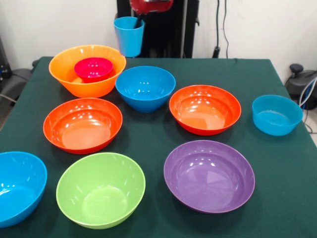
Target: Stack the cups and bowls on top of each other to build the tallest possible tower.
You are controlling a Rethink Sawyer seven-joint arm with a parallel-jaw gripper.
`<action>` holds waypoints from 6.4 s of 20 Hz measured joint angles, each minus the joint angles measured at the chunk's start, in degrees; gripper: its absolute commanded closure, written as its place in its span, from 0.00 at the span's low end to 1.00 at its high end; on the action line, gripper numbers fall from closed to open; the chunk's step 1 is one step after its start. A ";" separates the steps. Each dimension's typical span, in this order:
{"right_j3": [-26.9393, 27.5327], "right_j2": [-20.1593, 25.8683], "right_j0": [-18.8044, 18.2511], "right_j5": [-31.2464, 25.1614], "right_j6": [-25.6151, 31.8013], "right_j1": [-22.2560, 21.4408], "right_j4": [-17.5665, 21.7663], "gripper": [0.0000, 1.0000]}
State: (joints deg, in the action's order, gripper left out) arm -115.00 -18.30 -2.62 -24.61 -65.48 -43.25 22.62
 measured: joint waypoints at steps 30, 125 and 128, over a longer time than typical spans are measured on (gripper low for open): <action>5.43 4.25 -17.18 -1.05 0.00 2.50 10.84 1.00; 4.27 15.11 -24.24 4.32 0.00 7.66 24.19 0.00; 4.27 16.72 -25.73 5.31 0.00 7.45 24.23 0.00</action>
State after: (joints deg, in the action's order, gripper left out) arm -110.72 -1.58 -28.35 -19.31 -65.48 -35.79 46.85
